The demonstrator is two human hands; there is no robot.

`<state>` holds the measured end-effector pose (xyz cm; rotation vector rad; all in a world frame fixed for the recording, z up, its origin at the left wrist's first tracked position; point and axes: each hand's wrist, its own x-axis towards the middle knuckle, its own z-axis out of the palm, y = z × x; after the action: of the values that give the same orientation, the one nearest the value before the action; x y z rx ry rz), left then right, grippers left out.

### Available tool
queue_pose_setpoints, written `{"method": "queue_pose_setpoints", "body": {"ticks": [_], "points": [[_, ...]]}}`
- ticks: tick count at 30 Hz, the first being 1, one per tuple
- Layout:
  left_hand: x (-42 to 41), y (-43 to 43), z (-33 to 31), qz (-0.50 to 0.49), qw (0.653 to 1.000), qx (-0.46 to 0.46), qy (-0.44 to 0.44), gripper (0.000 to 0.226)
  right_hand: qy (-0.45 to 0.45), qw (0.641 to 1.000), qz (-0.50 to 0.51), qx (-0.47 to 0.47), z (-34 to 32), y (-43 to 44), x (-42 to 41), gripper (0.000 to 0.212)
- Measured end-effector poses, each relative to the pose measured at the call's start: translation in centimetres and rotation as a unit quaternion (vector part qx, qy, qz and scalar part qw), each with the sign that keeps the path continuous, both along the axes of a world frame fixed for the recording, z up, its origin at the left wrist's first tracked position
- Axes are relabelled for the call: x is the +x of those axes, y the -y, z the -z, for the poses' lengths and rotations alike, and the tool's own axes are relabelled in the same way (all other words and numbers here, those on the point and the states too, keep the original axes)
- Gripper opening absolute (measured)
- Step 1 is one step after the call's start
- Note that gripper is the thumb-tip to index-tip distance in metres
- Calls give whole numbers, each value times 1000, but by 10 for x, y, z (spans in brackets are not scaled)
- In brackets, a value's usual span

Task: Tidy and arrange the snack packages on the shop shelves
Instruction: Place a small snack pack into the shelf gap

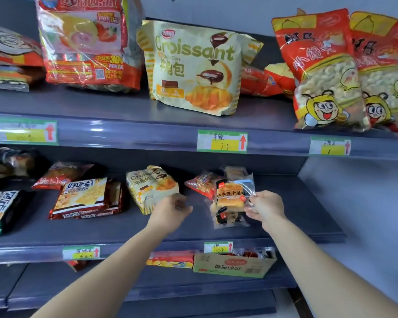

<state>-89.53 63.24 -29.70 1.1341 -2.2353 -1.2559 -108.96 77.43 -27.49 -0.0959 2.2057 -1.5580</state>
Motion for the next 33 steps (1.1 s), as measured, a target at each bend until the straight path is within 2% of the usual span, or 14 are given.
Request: {"method": "queue_pose_setpoints", "body": {"ticks": [3, 5, 7, 9, 12, 15, 18, 22, 24, 26, 29, 33], "points": [[-14, 28, 16, -122, 991, -49, 33, 30, 31, 999, 11, -6, 17, 16, -33, 8], [-18, 48, 28, -178, 976, -80, 100, 40, 57, 998, 8, -10, 27, 27, -49, 5], [-19, 65, 40, -225, 957, -66, 173, 54, 92, 996, 7, -18, 38, 38, -62, 8], [-21, 80, 54, -262, 946, -18, 191, 65, 124, 992, 8, -36, 46, 48, -71, 14], [-25, 102, 73, -309, 937, 78, 143, 64, 139, 990, -20, -28, 64, 56, -81, 9], [-23, 117, 87, -352, 922, 138, 83, 62, 86, 994, -63, 19, 81, 59, -90, 35], [-20, 118, 94, -343, 928, 120, 79, 49, -5, 994, -78, 79, 88, 64, -95, 64], [-23, 110, 97, -336, 937, 48, 86, 18, -102, 972, -127, 172, 93, 72, -95, 77], [-22, 106, 95, -341, 938, 33, 46, 10, -161, 949, -143, 230, 89, 75, -90, 77], [-17, 103, 92, -347, 938, 1, 11, 17, -186, 939, -155, 243, 82, 77, -82, 74], [-1, 91, 72, -347, 936, -43, -35, 29, -170, 952, -162, 197, 72, 79, -63, 63], [26, 80, 39, -292, 946, -13, -141, 30, -130, 967, -184, 123, 52, 78, -25, 50]]}}
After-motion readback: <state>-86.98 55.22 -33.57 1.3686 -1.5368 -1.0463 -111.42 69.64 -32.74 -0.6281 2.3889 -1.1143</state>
